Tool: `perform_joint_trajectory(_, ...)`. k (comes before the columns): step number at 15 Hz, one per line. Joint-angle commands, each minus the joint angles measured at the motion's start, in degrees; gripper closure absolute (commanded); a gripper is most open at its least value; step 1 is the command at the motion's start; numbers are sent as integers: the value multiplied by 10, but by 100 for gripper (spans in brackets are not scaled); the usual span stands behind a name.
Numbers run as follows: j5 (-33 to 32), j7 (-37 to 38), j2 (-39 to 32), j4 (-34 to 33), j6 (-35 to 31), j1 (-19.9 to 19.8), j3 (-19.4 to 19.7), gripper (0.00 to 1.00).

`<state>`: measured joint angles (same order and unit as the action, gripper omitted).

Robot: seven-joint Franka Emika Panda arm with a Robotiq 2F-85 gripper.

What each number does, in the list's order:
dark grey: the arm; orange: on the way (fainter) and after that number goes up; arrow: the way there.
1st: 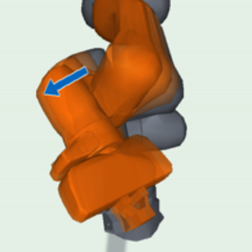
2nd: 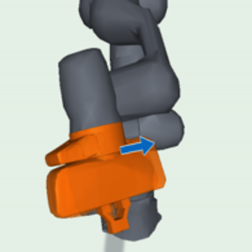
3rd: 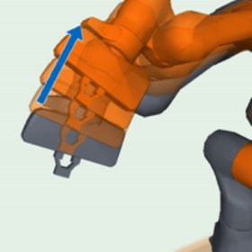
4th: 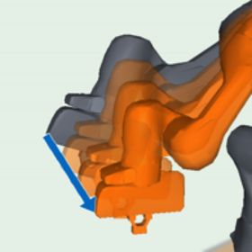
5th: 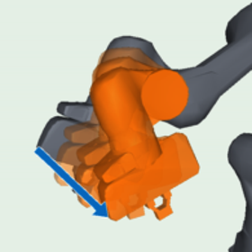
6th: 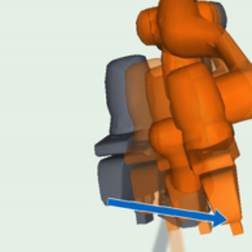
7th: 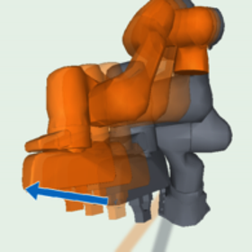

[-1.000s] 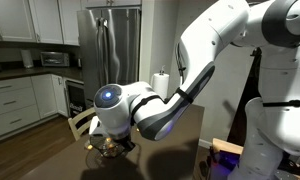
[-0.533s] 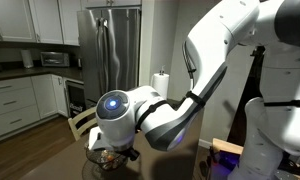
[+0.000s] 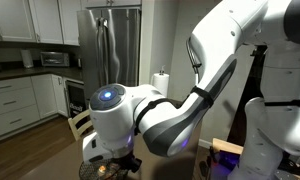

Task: Move trash bin to the left

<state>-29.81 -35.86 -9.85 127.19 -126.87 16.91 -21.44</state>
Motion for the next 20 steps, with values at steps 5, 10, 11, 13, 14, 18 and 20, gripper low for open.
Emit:
perform_joint_trajectory(5, 168, -235, 64, 6, -20, -17, 7, 95)
perform_joint_trajectory(10, 236, -382, 88, 30, -86, -34, 39, 95)
perform_joint_trajectory(11, 254, -413, 88, 33, -96, -38, 45, 95)
perform_joint_trajectory(13, 288, -469, 86, 37, -103, -43, 55, 95)
perform_joint_trajectory(14, 303, -492, 85, 36, -100, -45, 59, 95)
perform_joint_trajectory(18, 334, -537, 82, 34, -81, -45, 67, 96)
perform_joint_trajectory(20, 330, -537, 80, 36, -85, -42, 66, 95)
